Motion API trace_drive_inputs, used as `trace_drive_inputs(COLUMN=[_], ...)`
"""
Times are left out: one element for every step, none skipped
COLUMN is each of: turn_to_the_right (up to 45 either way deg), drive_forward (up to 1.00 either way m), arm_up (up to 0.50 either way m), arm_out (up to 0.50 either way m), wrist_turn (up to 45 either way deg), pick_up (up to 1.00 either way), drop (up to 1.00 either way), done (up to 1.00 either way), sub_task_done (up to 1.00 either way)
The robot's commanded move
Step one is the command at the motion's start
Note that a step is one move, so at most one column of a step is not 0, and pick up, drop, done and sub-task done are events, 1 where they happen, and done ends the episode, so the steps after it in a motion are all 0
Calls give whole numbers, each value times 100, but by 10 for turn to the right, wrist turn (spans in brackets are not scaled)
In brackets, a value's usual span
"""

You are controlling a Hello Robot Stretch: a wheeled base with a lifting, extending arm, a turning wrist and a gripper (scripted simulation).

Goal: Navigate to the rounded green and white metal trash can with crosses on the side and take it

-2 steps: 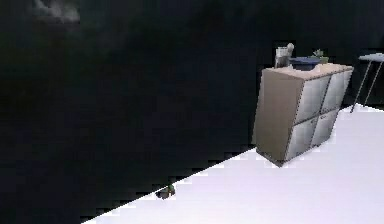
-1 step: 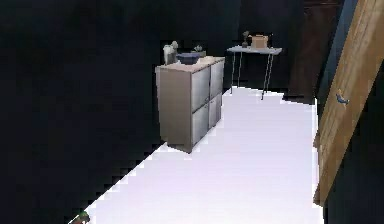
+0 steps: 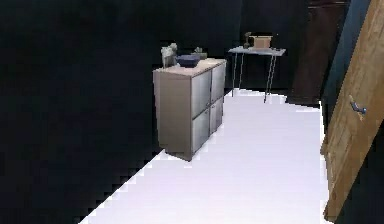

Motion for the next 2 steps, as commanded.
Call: trace_drive_inputs(turn_to_the_right=[-450,-450], drive_forward=[0,0], arm_up=[0,0], arm_out=[0,0], wrist_turn=[0,0], pick_up=[0,0], drop=[0,0], done=[0,0], sub_task_done=[0,0])
